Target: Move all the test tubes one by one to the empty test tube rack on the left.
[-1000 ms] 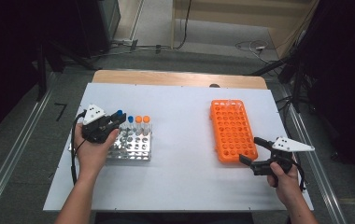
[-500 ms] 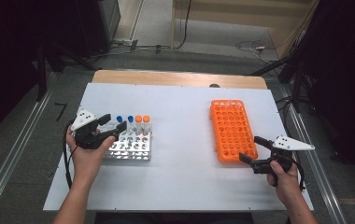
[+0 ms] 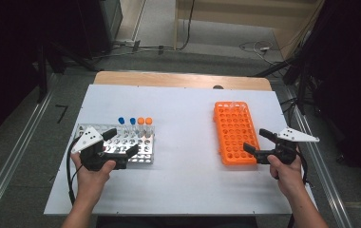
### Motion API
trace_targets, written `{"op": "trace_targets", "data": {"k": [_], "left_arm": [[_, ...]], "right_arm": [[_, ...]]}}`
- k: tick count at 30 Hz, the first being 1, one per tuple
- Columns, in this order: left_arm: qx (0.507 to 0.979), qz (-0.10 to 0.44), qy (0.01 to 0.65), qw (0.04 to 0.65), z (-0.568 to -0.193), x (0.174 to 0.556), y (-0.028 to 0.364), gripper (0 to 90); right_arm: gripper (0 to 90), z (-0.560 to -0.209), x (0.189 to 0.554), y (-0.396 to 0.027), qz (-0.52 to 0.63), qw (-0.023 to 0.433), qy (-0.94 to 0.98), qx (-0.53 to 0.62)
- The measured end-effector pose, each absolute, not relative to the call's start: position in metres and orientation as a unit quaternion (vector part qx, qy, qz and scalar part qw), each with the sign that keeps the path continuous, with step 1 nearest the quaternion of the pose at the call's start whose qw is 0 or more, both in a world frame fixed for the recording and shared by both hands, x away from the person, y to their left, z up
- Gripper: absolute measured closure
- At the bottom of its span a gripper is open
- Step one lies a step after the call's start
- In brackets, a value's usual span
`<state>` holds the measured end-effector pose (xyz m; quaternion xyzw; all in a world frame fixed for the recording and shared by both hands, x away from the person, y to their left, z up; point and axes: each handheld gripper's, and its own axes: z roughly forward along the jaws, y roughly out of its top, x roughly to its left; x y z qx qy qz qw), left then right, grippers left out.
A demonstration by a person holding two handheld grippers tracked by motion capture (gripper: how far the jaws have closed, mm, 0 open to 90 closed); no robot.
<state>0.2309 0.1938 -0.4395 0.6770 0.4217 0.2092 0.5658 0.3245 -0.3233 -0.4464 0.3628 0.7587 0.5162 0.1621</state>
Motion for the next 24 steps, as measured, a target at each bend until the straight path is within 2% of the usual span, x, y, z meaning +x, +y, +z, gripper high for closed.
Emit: {"op": "trace_targets", "data": {"k": [7, 14, 21, 24], "left_arm": [[0.679, 0.207, 0.416, 0.569, -0.442, 0.225, 0.190, 0.0], [0.675, 0.201, 0.425, 0.568, -0.447, 0.227, 0.189, 0.0], [0.671, 0.201, 0.429, 0.570, -0.447, 0.226, 0.190, 0.0], [0.672, 0.201, 0.430, 0.568, -0.447, 0.226, 0.191, 0.0]], "right_arm": [[5.7, -0.450, 0.350, -0.315, 0.504, 0.165, 0.763, 0.370], [19.1, -0.451, 0.382, -0.310, 0.497, 0.166, 0.761, 0.382], [38.5, -0.461, 0.411, -0.308, 0.471, 0.181, 0.768, 0.394], [43.7, -0.464, 0.420, -0.306, 0.461, 0.186, 0.775, 0.390]]}}
